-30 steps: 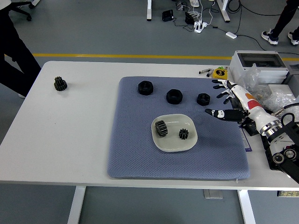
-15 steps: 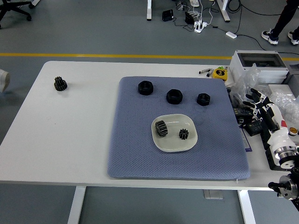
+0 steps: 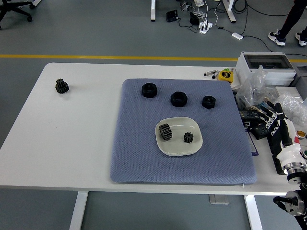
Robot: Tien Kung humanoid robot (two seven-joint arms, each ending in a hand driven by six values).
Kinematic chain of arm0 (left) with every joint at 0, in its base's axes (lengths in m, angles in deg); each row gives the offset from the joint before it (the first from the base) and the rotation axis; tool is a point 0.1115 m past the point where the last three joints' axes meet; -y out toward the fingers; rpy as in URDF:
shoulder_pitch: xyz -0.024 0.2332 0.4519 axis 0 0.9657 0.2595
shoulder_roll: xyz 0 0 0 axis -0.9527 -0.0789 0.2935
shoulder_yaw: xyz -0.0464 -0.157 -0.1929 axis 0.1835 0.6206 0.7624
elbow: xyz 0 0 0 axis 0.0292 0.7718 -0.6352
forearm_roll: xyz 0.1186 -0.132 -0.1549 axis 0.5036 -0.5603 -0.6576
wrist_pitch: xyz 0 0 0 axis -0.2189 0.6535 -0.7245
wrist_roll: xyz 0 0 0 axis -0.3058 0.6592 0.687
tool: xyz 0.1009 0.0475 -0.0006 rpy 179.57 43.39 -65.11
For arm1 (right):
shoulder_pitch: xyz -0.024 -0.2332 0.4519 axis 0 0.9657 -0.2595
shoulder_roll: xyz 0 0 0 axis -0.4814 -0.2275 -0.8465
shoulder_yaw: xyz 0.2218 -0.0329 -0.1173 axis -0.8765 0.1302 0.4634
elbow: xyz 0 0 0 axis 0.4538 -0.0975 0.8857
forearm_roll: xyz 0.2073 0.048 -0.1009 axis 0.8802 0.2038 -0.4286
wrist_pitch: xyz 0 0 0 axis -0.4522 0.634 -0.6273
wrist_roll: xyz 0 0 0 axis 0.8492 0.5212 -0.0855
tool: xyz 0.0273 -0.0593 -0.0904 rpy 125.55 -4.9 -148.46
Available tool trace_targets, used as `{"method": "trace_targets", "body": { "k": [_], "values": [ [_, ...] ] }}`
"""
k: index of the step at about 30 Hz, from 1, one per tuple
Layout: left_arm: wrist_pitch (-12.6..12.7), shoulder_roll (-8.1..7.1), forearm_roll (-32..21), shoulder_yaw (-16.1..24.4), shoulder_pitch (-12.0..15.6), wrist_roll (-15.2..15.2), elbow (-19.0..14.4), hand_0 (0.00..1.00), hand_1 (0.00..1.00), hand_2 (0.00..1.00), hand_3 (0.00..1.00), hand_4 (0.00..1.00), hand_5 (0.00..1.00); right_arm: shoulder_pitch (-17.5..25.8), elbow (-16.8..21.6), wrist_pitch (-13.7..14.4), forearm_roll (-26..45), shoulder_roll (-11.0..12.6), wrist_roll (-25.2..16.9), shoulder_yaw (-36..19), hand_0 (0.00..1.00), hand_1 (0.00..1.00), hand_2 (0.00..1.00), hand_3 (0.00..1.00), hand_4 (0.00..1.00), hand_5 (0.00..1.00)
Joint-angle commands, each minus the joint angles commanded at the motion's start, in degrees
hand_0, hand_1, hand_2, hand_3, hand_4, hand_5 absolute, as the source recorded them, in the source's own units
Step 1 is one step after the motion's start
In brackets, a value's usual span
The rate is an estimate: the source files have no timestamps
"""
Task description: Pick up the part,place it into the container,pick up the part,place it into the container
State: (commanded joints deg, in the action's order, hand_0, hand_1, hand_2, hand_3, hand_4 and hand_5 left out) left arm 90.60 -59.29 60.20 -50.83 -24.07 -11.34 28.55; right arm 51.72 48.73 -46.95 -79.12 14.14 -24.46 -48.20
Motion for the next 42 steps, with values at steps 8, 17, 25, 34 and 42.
{"method": "trace_targets", "body": {
  "k": [8,17,25,34,42],
  "values": [
    [-0.1,-0.04,0.6,0.3,0.1,-0.1,0.0,0.652,0.646,0.622,0.554,0.593,0.499,1.3,-0.7,0.1,-0.5,-2.2,-0.3,-1.4,0.836,0.796,0.829,0.861,0.998,0.998],
    [-0.3,-0.06,1.6,0.8,0.1,-0.3,0.0,0.651,0.646,0.623,0.554,0.593,0.499,2.2,-1.5,-0.3,-1.3,-3.8,-0.4,-1.5,0.837,0.796,0.829,0.862,0.998,0.998],
    [-0.2,-0.04,1.4,0.6,0.0,-0.1,0.0,0.651,0.646,0.624,0.554,0.593,0.499,2.0,-1.3,-0.2,-1.4,-3.9,-0.6,-1.8,0.836,0.795,0.829,0.861,0.998,0.998],
    [0.0,-0.02,0.1,-0.1,-0.5,0.2,0.0,0.651,0.646,0.625,0.554,0.593,0.499,1.6,-1.4,0.1,-1.2,-4.1,-1.4,-1.6,0.839,0.795,0.829,0.861,0.998,0.998],
    [0.0,0.05,-0.2,-0.3,-0.6,0.2,0.0,0.652,0.646,0.624,0.554,0.593,0.499,1.7,-1.5,0.1,-1.0,-4.3,-2.0,-1.4,0.838,0.793,0.827,0.861,0.998,0.998]
  ]
}}
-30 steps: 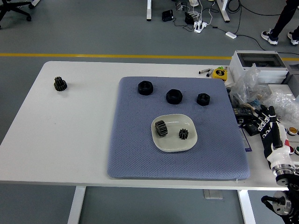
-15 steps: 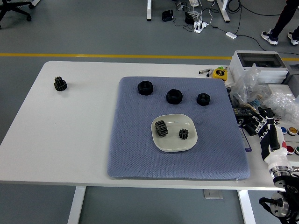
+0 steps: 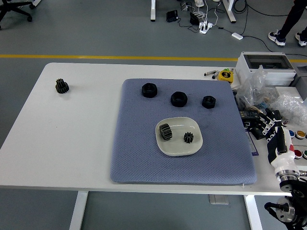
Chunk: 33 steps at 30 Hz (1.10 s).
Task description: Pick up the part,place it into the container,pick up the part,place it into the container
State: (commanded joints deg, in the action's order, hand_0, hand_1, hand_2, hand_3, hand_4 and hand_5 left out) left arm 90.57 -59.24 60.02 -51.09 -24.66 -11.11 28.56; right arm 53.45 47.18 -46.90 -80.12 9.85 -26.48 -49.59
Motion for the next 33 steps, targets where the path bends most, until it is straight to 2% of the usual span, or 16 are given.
{"method": "trace_targets", "body": {
  "k": [33],
  "values": [
    [0.0,0.08,-0.5,-0.1,0.0,0.1,0.1,0.652,0.646,0.623,0.554,0.593,0.500,-0.2,-0.2,-0.5,0.4,0.1,-0.1,1.1,0.824,0.791,0.826,0.853,0.998,0.996]
  ]
}}
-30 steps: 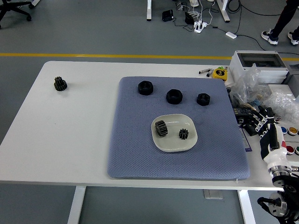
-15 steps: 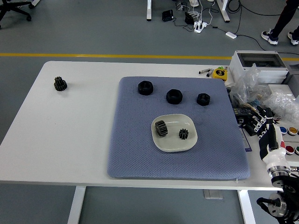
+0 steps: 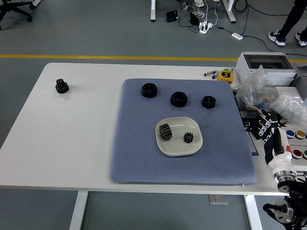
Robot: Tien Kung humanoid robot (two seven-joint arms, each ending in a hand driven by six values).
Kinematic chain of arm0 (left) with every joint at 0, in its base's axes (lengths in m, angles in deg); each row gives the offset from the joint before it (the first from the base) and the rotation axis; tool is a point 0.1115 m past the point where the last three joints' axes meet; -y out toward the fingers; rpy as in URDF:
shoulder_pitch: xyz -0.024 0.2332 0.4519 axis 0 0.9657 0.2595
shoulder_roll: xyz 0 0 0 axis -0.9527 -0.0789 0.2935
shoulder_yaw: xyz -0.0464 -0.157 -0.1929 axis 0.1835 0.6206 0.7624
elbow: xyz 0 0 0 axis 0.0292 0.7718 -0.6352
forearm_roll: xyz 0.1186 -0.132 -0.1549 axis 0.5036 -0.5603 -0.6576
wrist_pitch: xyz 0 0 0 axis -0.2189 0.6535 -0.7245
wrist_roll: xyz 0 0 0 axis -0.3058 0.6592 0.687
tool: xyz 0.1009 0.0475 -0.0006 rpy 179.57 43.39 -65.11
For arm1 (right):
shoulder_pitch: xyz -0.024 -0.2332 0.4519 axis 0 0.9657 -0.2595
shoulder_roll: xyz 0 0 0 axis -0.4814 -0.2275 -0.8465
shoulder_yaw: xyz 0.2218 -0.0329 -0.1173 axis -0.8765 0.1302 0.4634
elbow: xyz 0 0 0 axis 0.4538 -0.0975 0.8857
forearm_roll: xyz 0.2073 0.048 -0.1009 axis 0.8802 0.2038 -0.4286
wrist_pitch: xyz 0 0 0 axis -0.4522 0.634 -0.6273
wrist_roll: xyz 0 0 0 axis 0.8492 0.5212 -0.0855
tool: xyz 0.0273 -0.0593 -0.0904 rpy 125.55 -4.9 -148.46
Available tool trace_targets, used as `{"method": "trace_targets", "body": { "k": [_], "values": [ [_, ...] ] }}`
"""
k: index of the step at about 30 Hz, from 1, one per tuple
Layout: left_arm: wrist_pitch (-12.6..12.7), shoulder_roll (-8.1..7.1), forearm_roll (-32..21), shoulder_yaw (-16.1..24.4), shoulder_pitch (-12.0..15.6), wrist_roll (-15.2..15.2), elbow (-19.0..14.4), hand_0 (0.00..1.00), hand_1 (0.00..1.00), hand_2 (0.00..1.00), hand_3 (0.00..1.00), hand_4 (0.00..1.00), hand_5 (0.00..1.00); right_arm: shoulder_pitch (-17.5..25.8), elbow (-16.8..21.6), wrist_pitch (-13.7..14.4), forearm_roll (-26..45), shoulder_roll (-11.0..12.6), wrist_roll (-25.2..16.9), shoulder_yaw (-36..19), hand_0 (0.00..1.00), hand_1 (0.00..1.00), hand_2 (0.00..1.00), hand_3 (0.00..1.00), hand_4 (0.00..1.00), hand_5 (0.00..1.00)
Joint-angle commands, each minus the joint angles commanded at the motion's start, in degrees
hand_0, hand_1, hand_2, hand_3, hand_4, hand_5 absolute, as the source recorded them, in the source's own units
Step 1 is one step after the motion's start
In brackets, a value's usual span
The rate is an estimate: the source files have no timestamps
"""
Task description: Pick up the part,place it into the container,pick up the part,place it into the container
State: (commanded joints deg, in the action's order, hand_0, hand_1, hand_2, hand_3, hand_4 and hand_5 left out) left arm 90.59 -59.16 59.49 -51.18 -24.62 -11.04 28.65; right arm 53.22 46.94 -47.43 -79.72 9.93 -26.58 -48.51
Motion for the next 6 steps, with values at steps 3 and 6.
{"method": "trace_targets", "body": {
  "k": [3,6],
  "values": [
    [0.0,0.01,-0.1,0.0,0.0,0.0,0.0,0.652,0.646,0.623,0.554,0.593,0.500,0.0,0.0,-0.1,0.1,0.0,0.0,-0.1,0.824,0.791,0.826,0.853,0.998,0.996],
    [0.0,0.00,0.0,0.0,0.0,0.0,0.0,0.651,0.645,0.622,0.555,0.593,0.500,0.0,0.0,-0.1,0.1,0.0,-0.1,-0.1,0.822,0.790,0.826,0.853,0.998,0.996]
  ]
}}
